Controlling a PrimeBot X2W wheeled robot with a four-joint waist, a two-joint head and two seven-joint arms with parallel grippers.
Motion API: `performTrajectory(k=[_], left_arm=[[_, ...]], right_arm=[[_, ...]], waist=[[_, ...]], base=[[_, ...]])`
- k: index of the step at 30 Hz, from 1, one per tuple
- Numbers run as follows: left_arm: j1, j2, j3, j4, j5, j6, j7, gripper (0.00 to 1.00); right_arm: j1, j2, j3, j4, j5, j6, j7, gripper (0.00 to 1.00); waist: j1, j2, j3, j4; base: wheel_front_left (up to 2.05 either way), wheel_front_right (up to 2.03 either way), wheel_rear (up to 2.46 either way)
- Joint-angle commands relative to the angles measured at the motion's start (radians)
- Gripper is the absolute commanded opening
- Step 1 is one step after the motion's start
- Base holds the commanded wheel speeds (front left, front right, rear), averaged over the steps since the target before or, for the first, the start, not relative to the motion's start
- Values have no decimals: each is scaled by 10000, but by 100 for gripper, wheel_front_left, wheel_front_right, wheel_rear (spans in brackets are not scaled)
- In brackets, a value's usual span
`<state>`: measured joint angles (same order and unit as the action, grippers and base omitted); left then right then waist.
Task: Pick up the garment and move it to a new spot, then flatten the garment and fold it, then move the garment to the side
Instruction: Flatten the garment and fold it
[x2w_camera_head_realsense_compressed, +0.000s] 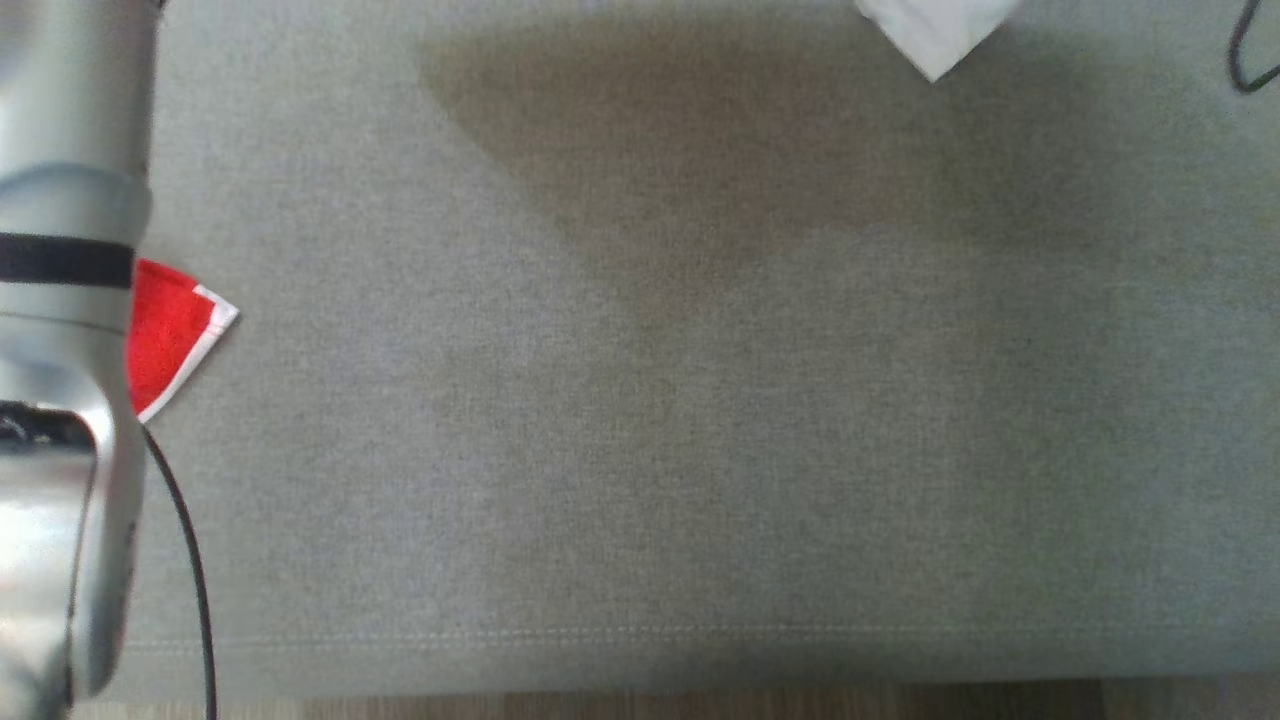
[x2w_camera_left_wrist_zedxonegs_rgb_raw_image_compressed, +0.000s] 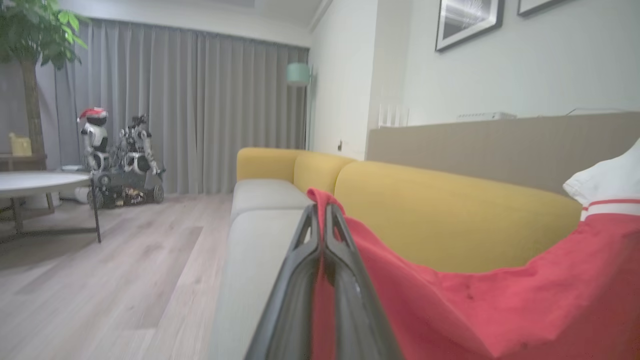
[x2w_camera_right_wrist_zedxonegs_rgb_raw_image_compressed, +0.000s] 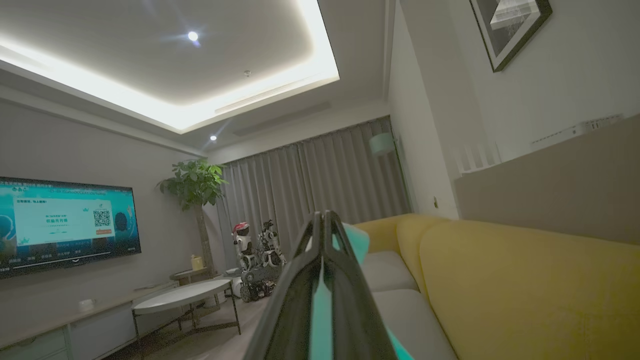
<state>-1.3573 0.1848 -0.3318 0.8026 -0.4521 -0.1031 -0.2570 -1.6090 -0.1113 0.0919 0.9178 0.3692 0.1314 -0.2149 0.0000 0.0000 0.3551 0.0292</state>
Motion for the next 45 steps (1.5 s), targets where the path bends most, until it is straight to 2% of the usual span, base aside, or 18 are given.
performTrajectory(k=[1, 7, 10, 15, 21, 27, 36, 41, 45], left_arm=[[-242, 315, 255, -33, 115, -50, -44, 0], [500, 40, 121, 1058, 388, -196, -45, 0], [1316, -68, 217, 1821, 257, -240, -46, 0], [2411, -203, 596, 2470, -127, -263, -46, 0], [3594, -305, 823, 2472, -277, -271, -46, 0], [5655, -390, 1083, 1529, -25, -273, -47, 0], [8887, -320, 1591, -1224, 693, -83, -47, 0], [10538, -149, 1741, -2666, 900, 2, -47, 0], [11717, 55, 1772, -3673, 927, 185, 24, 0]], right_arm=[[-218, 274, 139, 83, 168, -7, -92, 0], [549, 383, 1009, 1588, 572, -7, -189, 0], [1638, 445, 1447, 2231, 1086, -7, -194, 0], [3188, 511, 1987, 2617, 1776, -7, -26, 0], [4727, 477, 2455, 2549, 2374, -7, -21, 0], [6760, 239, 3040, 2237, 2567, -7, -244, 0], [9626, -324, 2933, 492, 2207, -7, -457, 0], [11694, -554, 2178, -1294, 2026, -7, -419, 0], [13506, -579, 1298, -3129, 1454, -7, 374, 0]], waist=[[0, 0, 204, -20], [0, 0, 497, -131], [0, 0, 498, -251], [0, 0, 452, -341], [0, 0, 267, -301], [0, 0, -483, -126], [0, 0, -1444, 26], [0, 0, -1952, -22], [0, 0, -2297, -109]], base=[[0, 0, 0], [0, 0, 0], [0, 0, 0], [0, 0, 0], [0, 0, 0], [0, 0, 0], [0, 0, 0], [0, 0, 0], [0, 0, 0]])
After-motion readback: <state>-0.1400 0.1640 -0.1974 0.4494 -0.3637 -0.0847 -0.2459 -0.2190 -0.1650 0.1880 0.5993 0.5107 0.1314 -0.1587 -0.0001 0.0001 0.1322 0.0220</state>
